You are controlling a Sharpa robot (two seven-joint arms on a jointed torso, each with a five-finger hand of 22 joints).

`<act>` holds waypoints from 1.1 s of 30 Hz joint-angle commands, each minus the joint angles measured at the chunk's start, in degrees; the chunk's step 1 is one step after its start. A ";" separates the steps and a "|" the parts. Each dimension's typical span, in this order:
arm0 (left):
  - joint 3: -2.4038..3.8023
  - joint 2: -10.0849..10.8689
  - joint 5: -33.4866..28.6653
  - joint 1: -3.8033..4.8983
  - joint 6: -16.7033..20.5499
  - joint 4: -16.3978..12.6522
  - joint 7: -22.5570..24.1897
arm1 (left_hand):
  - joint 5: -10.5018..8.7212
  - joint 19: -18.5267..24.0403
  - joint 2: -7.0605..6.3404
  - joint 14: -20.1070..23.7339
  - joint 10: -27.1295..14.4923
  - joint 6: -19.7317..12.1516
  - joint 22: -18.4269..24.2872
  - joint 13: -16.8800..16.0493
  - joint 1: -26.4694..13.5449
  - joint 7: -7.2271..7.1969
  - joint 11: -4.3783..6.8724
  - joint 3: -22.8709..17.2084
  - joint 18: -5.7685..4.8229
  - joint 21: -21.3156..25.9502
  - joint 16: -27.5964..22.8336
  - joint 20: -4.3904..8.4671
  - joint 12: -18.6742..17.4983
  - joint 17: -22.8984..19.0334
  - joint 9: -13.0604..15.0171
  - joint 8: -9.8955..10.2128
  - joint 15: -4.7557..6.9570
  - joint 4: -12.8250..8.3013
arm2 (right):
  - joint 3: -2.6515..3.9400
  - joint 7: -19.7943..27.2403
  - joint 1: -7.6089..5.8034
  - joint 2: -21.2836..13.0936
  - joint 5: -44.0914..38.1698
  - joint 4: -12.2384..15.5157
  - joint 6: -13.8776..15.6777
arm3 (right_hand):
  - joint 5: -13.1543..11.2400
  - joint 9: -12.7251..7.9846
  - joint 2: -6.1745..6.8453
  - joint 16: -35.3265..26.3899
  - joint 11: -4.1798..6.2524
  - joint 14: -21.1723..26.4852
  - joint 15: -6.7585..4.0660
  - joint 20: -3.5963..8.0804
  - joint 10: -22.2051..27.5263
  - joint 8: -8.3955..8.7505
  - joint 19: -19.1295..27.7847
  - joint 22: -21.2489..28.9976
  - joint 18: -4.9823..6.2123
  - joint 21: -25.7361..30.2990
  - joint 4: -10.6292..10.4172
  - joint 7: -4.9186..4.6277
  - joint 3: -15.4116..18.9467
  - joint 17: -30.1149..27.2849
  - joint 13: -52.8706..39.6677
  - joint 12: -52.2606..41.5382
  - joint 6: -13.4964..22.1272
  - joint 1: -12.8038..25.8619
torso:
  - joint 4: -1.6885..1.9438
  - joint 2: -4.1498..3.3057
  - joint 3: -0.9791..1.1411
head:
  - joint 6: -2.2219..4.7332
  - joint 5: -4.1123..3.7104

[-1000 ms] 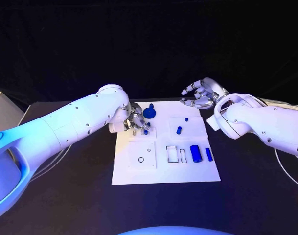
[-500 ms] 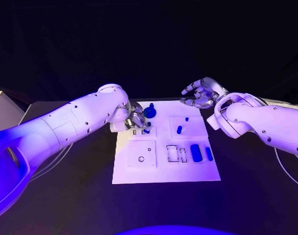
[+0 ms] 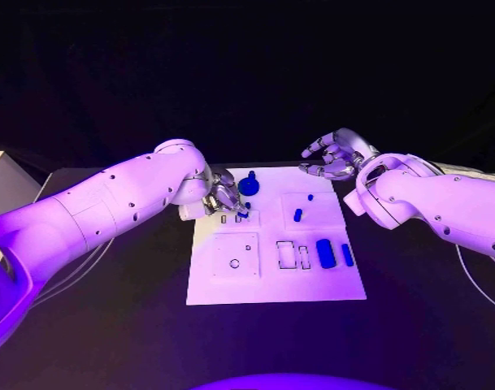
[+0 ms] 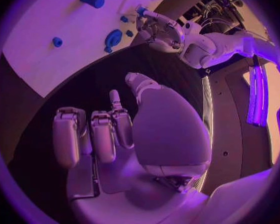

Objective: Assemble the parts on the task board

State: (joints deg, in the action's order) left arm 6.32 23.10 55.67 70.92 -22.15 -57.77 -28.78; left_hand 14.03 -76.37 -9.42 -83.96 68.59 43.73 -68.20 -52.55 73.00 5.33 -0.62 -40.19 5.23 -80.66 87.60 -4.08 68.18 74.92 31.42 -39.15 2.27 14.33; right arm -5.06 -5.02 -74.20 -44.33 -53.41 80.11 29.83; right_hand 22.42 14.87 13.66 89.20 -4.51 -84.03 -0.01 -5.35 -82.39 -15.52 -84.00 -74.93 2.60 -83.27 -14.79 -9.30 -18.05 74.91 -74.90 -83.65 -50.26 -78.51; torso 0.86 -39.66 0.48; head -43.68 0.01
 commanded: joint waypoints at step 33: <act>-0.34 0.04 8.29 -0.24 1.71 -0.61 -1.08 | 0.10 -2.50 0.45 -6.04 7.31 5.56 -2.56 -4.97 -5.50 -3.63 2.76 -7.39 -1.14 -1.16 2.40 2.32 4.28 15.08 16.09 -11.66 2.62 -5.59 | 0.03 -0.13 0.09 -0.02 -0.10 -0.18 -1.28 | 0.55 0.03 -0.15 -0.19 -0.06 -5.35 0.09 -0.41 0.41 0.11 -2.82 -7.25 -0.51 0.39 -0.20 -0.13 -0.19 12.43 -7.49 0.23 0.40 0.25 | 0.12 0.06 -0.03 | -0.65 0.60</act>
State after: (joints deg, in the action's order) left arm 5.99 23.26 60.31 70.71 -20.87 -58.15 -29.73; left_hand 14.00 -78.63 -9.45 -84.05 75.67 44.90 -70.71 -57.43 67.46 5.79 2.14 -43.19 5.23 -81.60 89.80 -1.84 72.10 74.92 31.43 -42.14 4.41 13.18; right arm -5.06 -5.32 -74.15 -44.38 -53.41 79.92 29.29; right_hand 22.63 14.87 13.66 89.20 -4.51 -84.02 -0.01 -5.35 -82.39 -15.52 -84.00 -74.90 2.60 -83.27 -14.79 -9.30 -18.05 74.91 -74.90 -83.65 -50.26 -78.51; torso 0.98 -39.61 0.46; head -44.15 0.59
